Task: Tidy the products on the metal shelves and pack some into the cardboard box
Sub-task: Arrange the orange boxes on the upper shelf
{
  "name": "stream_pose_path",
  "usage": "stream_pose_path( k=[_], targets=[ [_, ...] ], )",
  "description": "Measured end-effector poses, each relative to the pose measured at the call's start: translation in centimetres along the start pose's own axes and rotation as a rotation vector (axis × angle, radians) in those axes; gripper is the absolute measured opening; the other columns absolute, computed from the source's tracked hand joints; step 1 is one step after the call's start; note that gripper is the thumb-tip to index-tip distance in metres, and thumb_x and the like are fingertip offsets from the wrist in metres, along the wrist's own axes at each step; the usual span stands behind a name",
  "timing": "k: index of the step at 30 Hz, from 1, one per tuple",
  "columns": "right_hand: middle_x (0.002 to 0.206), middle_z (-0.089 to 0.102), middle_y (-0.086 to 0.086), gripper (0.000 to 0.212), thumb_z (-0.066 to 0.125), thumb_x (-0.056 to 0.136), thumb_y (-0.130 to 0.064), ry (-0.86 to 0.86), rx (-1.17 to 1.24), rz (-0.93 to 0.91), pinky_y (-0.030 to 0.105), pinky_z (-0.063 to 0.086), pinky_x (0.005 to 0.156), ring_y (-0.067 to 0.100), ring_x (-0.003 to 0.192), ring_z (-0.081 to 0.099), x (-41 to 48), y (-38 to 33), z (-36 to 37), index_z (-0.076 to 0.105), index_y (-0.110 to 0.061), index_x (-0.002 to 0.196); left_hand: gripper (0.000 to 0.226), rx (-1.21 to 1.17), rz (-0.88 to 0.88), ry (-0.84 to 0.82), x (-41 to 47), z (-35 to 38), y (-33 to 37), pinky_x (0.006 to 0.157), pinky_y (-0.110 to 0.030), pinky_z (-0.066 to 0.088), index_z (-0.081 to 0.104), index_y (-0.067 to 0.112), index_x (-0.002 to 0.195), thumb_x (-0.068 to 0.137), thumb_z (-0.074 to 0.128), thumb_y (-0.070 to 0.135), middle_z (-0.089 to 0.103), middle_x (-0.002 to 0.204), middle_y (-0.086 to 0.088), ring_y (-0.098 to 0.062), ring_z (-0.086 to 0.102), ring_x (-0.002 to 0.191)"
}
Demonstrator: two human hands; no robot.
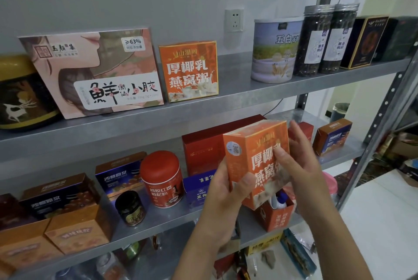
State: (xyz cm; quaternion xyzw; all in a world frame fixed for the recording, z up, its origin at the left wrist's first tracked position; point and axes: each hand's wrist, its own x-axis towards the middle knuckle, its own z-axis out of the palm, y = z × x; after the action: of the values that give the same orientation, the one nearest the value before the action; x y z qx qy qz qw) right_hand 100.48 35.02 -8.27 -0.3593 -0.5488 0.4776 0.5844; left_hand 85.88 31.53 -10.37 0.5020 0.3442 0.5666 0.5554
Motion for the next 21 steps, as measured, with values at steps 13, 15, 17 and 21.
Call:
stream_pose_path(
  k=[13,15,17,21],
  targets=[
    [0.1,0.074,0.009,0.087,0.094,0.035,-0.05,-0.044,0.183,0.085,0.028,0.058,0.07,0.025,0.094,0.071,-0.5,0.1,-0.5,0.061,-0.017,0.108,0.041,0.179,0.203,0.088,1.1,-1.9,1.4,0.077,-0.024,0.057,0.069,0.036,0.101,0.067,0.076,0.058,0.072,0.107,0.004,-0.015,0.069,0.101],
    [0.101,0.074,0.008,0.084,0.093,0.035,-0.052,-0.05,0.167,0.087,0.027,0.058,0.07,0.025,0.095,0.071,-0.4,0.0,-0.5,0.062,-0.021,0.107,0.043,0.174,0.207,0.1,1.1,-2.0,1.3,0.076,-0.023,0.057,0.067,0.032,0.103,0.068,0.075,0.056,0.072,0.106,0.004,-0.014,0.069,0.1],
    [0.101,0.074,0.006,0.074,0.093,0.035,-0.053,-0.052,0.145,0.081,0.026,0.058,0.069,0.024,0.095,0.071,-0.4,-0.1,-0.5,0.067,-0.031,0.101,0.05,0.164,0.198,0.1,1.1,-2.0,1.2,0.075,-0.022,0.056,0.065,0.025,0.108,0.068,0.075,0.054,0.072,0.106,0.005,-0.014,0.069,0.1],
    [0.103,0.073,0.003,0.065,0.091,0.039,-0.057,-0.103,0.126,0.057,0.028,0.058,0.071,0.022,0.097,0.07,-0.2,-0.4,-0.7,0.068,-0.042,0.099,0.056,0.136,0.195,0.112,1.1,-2.1,1.4,0.077,-0.022,0.056,0.064,0.021,0.109,0.066,0.076,0.056,0.072,0.106,0.003,-0.014,0.069,0.1]
  ],
)
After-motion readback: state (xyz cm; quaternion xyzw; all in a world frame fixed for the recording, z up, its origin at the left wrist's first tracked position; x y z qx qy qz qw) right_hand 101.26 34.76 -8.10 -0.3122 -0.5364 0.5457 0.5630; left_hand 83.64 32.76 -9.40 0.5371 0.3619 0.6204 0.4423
